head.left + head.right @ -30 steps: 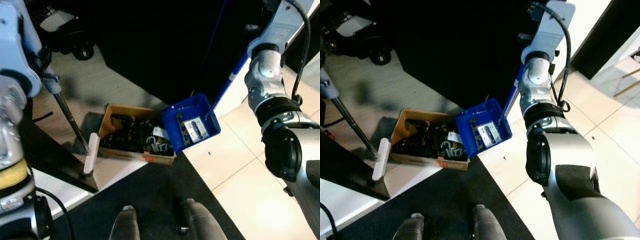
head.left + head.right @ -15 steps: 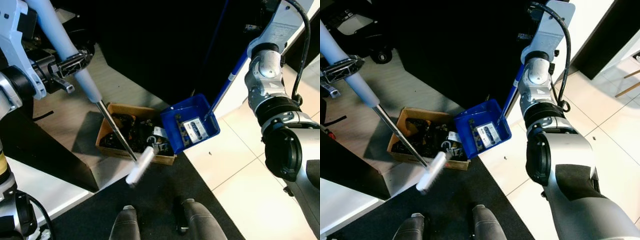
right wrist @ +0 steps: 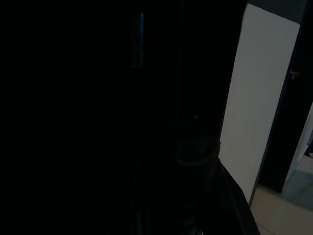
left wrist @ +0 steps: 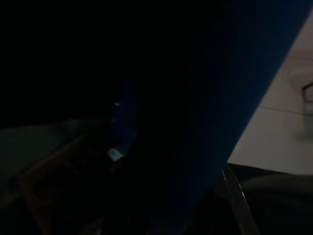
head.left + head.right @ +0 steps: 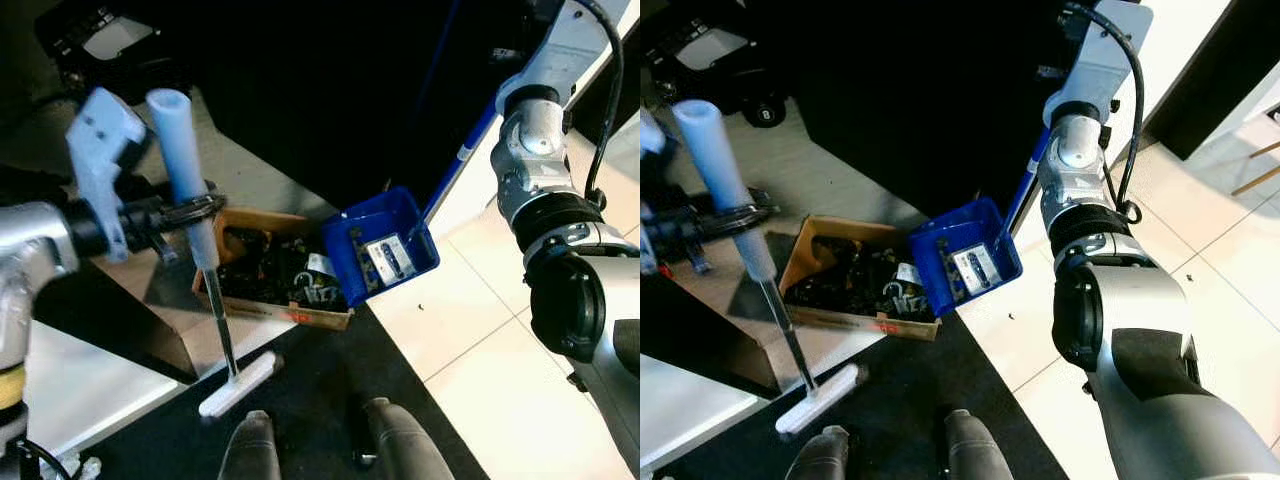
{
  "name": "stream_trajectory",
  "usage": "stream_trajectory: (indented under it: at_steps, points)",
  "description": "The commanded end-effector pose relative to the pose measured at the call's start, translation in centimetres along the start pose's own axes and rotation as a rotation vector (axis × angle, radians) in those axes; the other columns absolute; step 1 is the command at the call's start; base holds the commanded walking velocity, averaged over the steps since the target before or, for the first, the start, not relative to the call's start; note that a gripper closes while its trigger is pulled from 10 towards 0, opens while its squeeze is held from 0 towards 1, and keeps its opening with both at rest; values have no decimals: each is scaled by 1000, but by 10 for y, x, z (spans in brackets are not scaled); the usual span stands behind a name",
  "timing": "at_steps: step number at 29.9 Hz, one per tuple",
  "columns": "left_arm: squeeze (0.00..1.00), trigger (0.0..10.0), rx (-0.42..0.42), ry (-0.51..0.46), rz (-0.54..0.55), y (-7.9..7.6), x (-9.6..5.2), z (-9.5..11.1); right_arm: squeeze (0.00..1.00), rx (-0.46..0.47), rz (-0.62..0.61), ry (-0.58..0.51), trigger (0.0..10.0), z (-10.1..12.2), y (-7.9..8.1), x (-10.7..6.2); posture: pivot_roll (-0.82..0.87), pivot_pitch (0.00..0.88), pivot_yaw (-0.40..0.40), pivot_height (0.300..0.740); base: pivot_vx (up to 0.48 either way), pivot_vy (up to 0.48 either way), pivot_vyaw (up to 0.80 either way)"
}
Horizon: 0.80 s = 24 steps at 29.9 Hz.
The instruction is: Sweep floor
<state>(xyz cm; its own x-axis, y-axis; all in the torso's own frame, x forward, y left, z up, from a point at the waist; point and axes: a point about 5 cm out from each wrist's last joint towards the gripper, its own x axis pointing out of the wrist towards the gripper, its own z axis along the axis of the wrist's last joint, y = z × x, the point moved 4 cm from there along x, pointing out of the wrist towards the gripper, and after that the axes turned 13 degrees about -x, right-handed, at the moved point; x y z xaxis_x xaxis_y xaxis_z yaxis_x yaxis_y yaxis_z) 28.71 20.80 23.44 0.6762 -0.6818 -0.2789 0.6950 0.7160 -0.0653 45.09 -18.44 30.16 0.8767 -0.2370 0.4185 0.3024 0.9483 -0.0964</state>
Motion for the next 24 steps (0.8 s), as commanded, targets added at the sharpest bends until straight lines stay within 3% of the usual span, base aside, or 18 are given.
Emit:
stream_trajectory:
  at_steps: [1,5,6,11,12,16,19,24]
  points:
    - [0,10000,23,8,-17,-7,8,-13,0,17,-21,-19,10000,7,-4,3,11,148,-90,740,0,0,0]
    - [0,10000,38,27,8,-7,15,-30,0,18,-18,-18,10000,6,-3,2,13,147,-91,740,0,0,0]
    - [0,10000,56,-11,52,-5,23,-39,0,19,-14,-16,10000,6,-1,2,12,150,-95,740,0,0,0]
    - [0,10000,63,-80,127,-4,34,-51,0,17,-7,-15,10000,5,3,1,10,155,-103,740,0,0,0]
    - [0,10000,87,-103,217,1,36,-65,0,8,5,-15,10000,6,10,-1,9,157,-108,740,0,0,0]
    - [0,10000,112,-128,335,11,31,-72,0,-18,31,-27,10000,8,23,-4,7,162,-120,740,0,0,0]
    - [0,10000,114,-131,349,12,30,-73,0,-26,37,-32,10000,9,26,-5,7,162,-120,740,0,0,0]
    - [0,10000,111,-141,370,9,27,-81,0,-110,51,-69,10000,11,50,-16,11,162,-125,740,0,0,0]
